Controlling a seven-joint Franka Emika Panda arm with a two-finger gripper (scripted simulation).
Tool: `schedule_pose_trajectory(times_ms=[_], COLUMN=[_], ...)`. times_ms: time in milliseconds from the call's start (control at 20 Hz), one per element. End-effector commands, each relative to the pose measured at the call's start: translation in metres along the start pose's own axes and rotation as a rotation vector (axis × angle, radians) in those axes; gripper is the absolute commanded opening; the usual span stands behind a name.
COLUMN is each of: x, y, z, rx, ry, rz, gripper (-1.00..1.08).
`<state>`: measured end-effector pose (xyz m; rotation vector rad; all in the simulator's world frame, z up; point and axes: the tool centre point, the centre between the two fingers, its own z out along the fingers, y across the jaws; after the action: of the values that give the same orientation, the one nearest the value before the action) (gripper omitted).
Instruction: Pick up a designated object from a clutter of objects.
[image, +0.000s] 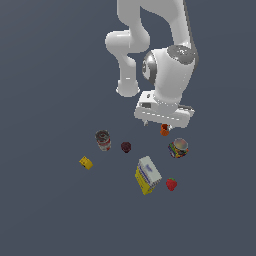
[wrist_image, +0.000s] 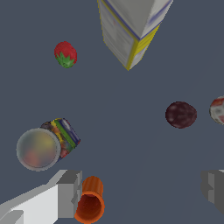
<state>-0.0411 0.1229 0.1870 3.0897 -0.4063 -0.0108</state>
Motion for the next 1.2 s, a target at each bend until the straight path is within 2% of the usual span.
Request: schedule_pose_trajectory(times_ms=[0, 650, 1150], x=[-0.010, -0.072, -0.108], y=[-0.008, -0.044, -0.058], z=[0.012, 0.067, 0.092], rx=[0.001, 0.012, 0.023], ry=[0.002, 0.006, 0.001], rz=[0.037, 0.217, 0.309], gripper=[1.00, 1.00, 1.00])
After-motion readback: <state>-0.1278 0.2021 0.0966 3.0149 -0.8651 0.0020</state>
